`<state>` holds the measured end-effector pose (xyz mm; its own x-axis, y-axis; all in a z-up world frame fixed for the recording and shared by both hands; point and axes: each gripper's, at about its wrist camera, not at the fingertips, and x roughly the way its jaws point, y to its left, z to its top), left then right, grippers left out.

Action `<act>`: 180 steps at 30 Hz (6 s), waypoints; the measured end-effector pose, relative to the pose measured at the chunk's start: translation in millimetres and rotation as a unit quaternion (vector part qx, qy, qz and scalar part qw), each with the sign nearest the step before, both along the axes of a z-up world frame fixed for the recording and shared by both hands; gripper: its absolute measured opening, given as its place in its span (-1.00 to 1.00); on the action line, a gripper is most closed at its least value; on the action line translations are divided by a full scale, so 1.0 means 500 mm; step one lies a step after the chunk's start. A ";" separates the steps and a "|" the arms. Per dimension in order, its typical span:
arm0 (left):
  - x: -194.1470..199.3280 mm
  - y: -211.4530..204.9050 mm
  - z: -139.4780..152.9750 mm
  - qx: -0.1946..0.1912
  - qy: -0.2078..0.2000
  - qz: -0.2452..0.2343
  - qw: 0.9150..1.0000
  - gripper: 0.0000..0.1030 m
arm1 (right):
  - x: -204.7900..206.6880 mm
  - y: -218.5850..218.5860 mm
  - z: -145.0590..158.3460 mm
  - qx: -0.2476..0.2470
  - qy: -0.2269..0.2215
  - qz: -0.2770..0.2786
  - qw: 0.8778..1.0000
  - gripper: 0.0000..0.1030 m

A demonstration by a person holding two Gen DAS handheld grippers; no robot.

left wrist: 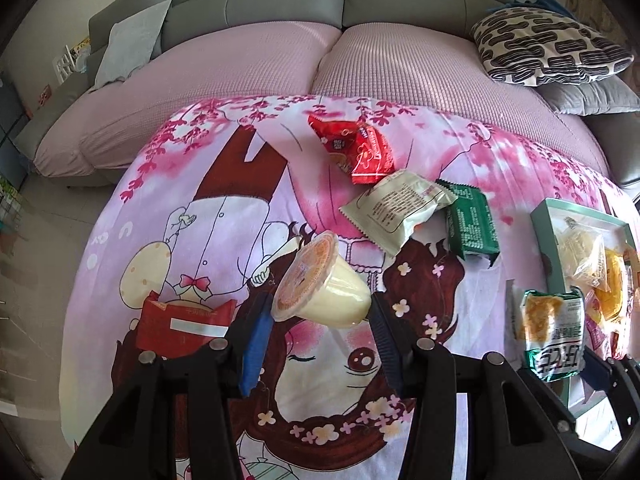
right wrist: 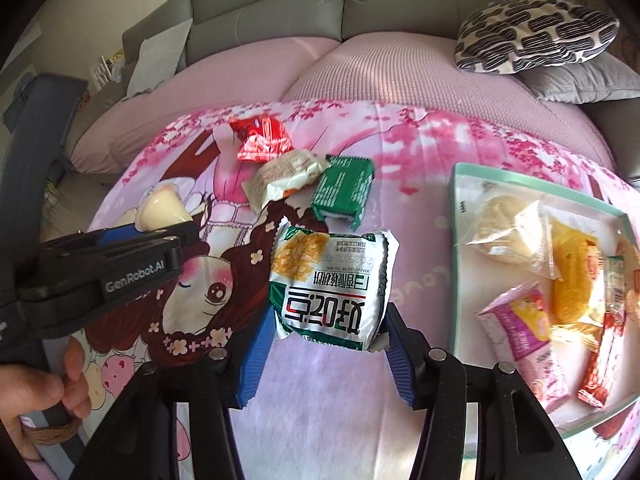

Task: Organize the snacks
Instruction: 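Carry the biscuit pack and cream cup over the white tray and open both grippers, then move both open grippers away from the tray back toward the remaining snacks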

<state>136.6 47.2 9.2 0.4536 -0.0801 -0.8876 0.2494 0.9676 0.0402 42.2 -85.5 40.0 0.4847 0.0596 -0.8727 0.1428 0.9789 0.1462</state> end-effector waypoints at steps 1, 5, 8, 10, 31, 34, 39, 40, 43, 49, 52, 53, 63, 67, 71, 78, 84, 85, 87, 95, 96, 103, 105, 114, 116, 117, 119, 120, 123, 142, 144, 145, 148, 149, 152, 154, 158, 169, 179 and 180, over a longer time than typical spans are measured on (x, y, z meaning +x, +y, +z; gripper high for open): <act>-0.002 -0.004 0.005 -0.001 -0.003 -0.003 1.000 -0.02 | -0.004 -0.005 0.007 -0.001 -0.004 -0.003 1.000 0.09; -0.011 -0.027 0.024 -0.015 -0.013 -0.017 1.000 -0.02 | -0.021 -0.033 0.026 -0.003 -0.012 -0.016 1.000 0.09; -0.020 -0.049 0.034 -0.022 -0.018 -0.027 0.999 -0.02 | -0.031 -0.063 0.037 -0.006 -0.017 -0.035 0.999 0.09; -0.028 -0.068 0.039 -0.028 -0.020 -0.037 0.999 -0.02 | -0.039 -0.087 0.048 -0.009 -0.021 -0.051 0.998 0.09; -0.154 -0.285 0.077 -0.068 -0.035 -0.177 0.981 -0.02 | -0.174 -0.400 0.099 -0.027 -0.030 -0.269 0.962 0.09; -0.171 -0.312 0.073 -0.065 -0.033 -0.194 0.978 -0.02 | -0.197 -0.431 0.107 -0.027 -0.032 -0.290 0.956 0.09; -0.193 -0.345 0.052 -0.045 -0.024 -0.215 0.975 -0.02 | -0.216 -0.457 0.108 -0.028 -0.029 -0.307 0.951 0.09; -0.194 -0.348 0.048 -0.042 -0.023 -0.216 0.975 -0.02 | -0.218 -0.459 0.105 -0.027 -0.027 -0.308 0.951 0.09; -0.197 -0.354 0.032 -0.030 -0.015 -0.218 0.975 -0.02 | -0.213 -0.459 0.091 -0.022 -0.016 -0.302 0.953 0.09; -0.200 -0.360 0.002 -0.003 -0.003 -0.220 0.976 -0.02 | -0.199 -0.451 0.056 -0.013 0.008 -0.287 0.958 0.09; -0.204 -0.364 -0.002 0.004 -0.004 -0.222 0.975 -0.02 | -0.194 -0.448 0.047 -0.010 0.015 -0.282 0.959 0.09; -0.206 -0.366 -0.004 0.005 -0.004 -0.224 0.975 -0.02 | -0.194 -0.448 0.045 -0.009 0.016 -0.280 0.960 0.09; -0.231 -0.399 -0.024 0.018 0.003 -0.252 0.968 -0.02 | -0.202 -0.459 0.039 -0.003 0.021 -0.286 0.958 0.09; -0.242 -0.411 -0.028 0.018 0.004 -0.261 0.965 -0.02 | -0.205 -0.464 0.038 -0.001 0.022 -0.289 0.957 0.09; -0.245 -0.419 -0.030 0.015 0.005 -0.266 0.964 -0.02 | -0.202 -0.461 0.031 0.000 0.029 -0.284 0.958 0.09; -0.248 -0.425 -0.039 0.004 0.019 -0.271 0.962 -0.02 | -0.185 -0.448 0.004 0.001 0.050 -0.263 0.963 0.09; -0.247 -0.426 -0.044 -0.012 0.036 -0.273 0.961 -0.02 | -0.174 -0.430 -0.003 -0.001 0.058 -0.245 0.968 0.09; -0.248 -0.428 -0.044 -0.016 0.039 -0.275 0.961 -0.02 | -0.172 -0.428 -0.003 -0.002 0.059 -0.243 0.968 0.09; -0.252 -0.433 -0.047 -0.022 0.047 -0.279 0.959 -0.02 | -0.169 -0.424 -0.004 -0.004 0.060 -0.239 0.969 0.09; -0.260 -0.444 -0.056 -0.025 0.061 -0.288 0.955 -0.02 | -0.166 -0.424 -0.012 -0.006 0.069 -0.237 0.969 0.10; -0.258 -0.443 -0.057 -0.025 0.062 -0.286 0.956 -0.02 | -0.165 -0.425 -0.014 -0.007 0.071 -0.237 0.969 0.10; -0.237 -0.430 -0.078 -0.021 0.082 -0.262 0.961 -0.01 | -0.163 -0.426 -0.024 -0.004 0.081 -0.239 0.968 0.13; -0.234 -0.428 -0.080 -0.022 0.087 -0.258 0.962 -0.02 | -0.163 -0.428 -0.026 -0.001 0.083 -0.241 0.967 0.14; -0.237 -0.426 -0.061 -0.019 0.073 -0.258 0.963 0.19 | -0.166 -0.440 -0.036 0.001 0.092 -0.256 0.962 0.40; -0.239 -0.425 -0.052 -0.017 0.066 -0.260 0.963 0.33 | -0.168 -0.443 -0.037 -0.001 0.093 -0.260 0.961 0.49; -0.239 -0.424 -0.048 -0.015 0.061 -0.262 0.963 0.45 | -0.169 -0.443 -0.037 0.000 0.092 -0.262 0.961 0.51; -0.244 -0.423 -0.035 -0.020 0.052 -0.263 0.963 0.46 | -0.171 -0.446 -0.036 0.002 0.089 -0.265 0.960 0.64; -0.242 -0.422 -0.031 -0.023 0.049 -0.263 0.963 0.47 | -0.171 -0.447 -0.036 0.002 0.087 -0.266 0.960 0.67; -0.235 -0.416 -0.021 -0.023 0.039 -0.250 0.967 0.51 | -0.170 -0.446 -0.036 0.002 0.084 -0.263 0.961 0.76; -0.092 -0.213 0.020 -0.052 -0.032 -0.005 0.998 0.95 | -0.178 -0.445 0.003 -0.006 0.022 -0.270 0.963 1.00; -0.081 -0.191 0.022 -0.057 -0.035 0.009 0.998 0.95 | -0.181 -0.444 0.017 -0.005 -0.002 -0.273 0.962 1.00; -0.074 -0.180 0.023 -0.059 -0.038 0.015 0.997 0.95 | -0.180 -0.443 0.023 -0.003 -0.013 -0.271 0.962 1.00; -0.057 -0.144 0.029 -0.070 -0.043 0.033 0.996 0.95 | -0.173 -0.429 0.035 -0.006 -0.033 -0.259 0.965 1.00; -0.053 -0.133 0.030 -0.074 -0.046 0.037 0.996 0.95 | -0.169 -0.422 0.038 -0.008 -0.037 -0.254 0.967 1.00; -0.040 -0.099 0.036 -0.083 -0.054 0.051 0.994 0.95 | -0.155 -0.398 0.045 -0.007 -0.048 -0.234 0.971 1.00; -0.032 -0.078 0.041 -0.093 -0.062 0.059 0.992 0.95 | -0.146 -0.377 0.053 -0.006 -0.059 -0.219 0.974 1.00; -0.017 -0.041 0.048 -0.107 -0.082 0.069 0.989 0.95 | -0.117 -0.331 0.062 0.003 -0.076 -0.182 0.980 1.00; 0.030 0.062 0.045 -0.115 -0.075 0.106 0.985 0.95 | -0.017 -0.171 0.058 0.015 -0.074 -0.072 0.995 1.00; 0.069 0.120 0.020 -0.124 -0.023 0.120 0.985 0.95 | 0.064 -0.089 0.032 0.012 -0.041 -0.024 0.999 1.00; 0.074 0.126 0.017 -0.127 -0.016 0.122 0.984 0.95 | 0.073 -0.085 0.030 0.015 -0.038 -0.023 0.999 1.00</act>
